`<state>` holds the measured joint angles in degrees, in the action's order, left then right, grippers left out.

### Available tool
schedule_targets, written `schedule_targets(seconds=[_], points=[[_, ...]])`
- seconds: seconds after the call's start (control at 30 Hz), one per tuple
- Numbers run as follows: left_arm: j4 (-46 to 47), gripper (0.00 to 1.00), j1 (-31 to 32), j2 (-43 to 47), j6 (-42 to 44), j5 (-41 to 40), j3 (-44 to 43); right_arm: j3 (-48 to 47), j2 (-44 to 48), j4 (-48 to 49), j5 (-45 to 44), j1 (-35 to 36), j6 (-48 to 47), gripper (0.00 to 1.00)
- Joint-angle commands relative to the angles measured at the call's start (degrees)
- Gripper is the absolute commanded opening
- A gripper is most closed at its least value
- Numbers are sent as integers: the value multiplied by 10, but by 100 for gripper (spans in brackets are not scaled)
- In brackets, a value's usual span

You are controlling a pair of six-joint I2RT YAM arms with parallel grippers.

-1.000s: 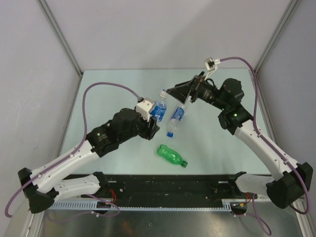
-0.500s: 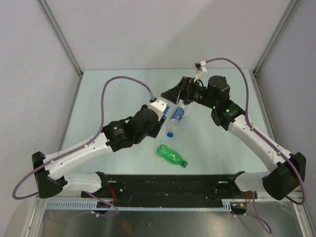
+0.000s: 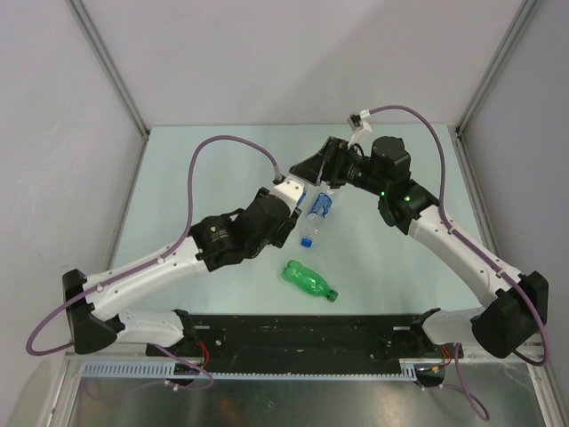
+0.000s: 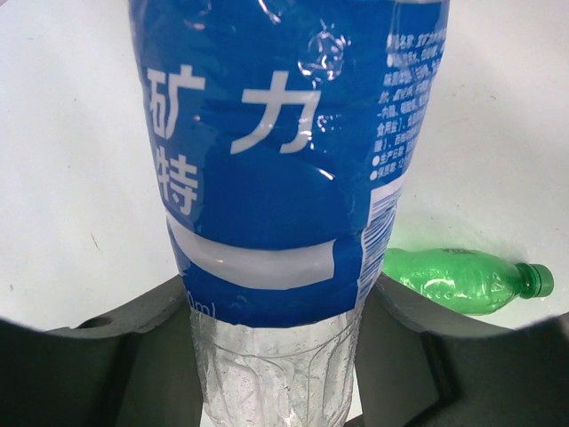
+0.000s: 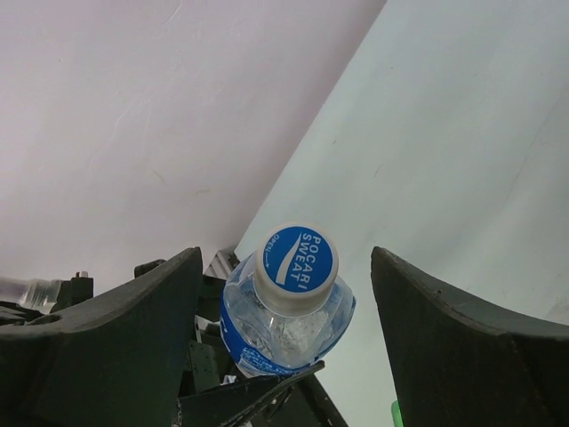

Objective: Unscrew the bottle caps

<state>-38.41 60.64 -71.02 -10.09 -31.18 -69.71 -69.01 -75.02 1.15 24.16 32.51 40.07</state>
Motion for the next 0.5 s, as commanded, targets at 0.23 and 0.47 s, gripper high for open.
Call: schedule_targets(seconds=[0.23,0.47], points=[[4,0,6,-3,-5,-4,-20,-25,1,16,-31,-3,26,71],[4,0,8,-3,-5,-7,-17,-25,0,16,-37,-3,31,60]])
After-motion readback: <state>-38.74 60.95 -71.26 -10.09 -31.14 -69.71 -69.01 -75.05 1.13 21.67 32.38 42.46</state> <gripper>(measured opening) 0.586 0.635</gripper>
